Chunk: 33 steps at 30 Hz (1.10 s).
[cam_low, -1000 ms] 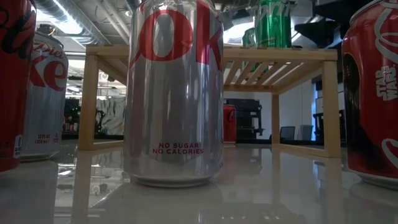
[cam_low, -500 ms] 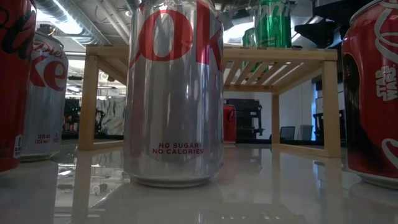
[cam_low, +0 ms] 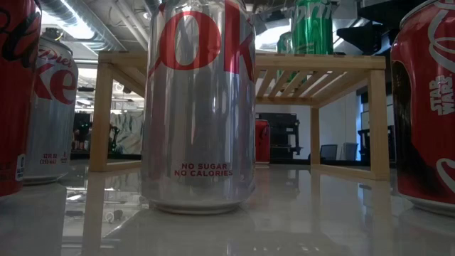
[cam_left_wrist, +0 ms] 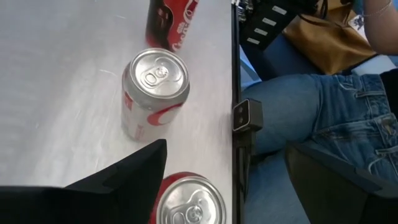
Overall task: Place canned beverage on shelf
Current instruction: Put the bottom red black soda can on the shelf
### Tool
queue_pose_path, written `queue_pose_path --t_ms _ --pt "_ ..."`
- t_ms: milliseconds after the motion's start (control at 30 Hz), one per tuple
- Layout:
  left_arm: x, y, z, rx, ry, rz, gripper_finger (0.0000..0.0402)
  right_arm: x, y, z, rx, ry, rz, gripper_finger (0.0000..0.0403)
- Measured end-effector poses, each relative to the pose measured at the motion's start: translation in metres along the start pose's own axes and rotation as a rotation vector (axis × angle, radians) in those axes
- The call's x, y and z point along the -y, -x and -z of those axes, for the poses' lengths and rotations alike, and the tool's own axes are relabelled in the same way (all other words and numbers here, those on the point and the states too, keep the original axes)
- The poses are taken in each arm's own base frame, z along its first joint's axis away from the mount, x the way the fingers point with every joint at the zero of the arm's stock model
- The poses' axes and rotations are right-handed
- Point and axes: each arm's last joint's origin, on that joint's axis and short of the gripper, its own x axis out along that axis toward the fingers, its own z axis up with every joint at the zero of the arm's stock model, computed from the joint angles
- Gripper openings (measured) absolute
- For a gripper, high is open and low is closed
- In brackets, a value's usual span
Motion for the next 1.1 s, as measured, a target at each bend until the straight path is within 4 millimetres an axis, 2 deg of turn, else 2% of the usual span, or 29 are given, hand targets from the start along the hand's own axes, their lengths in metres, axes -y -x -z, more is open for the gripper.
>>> queue_pose_path --t_ms 733,1100 --pt "-0.0008 0.0000 -0.0011 0.033 -0.001 -0.029 0.0314 0.0000 0.0000 0.0000 0.000 0.000 0.000 0.0353" --pt "-0.0010 0.0001 -0.0013 0.038 -0.087 -0.036 0.0314 0.0000 0.0000 0.0000 0.000 0.001 0.000 0.0353"
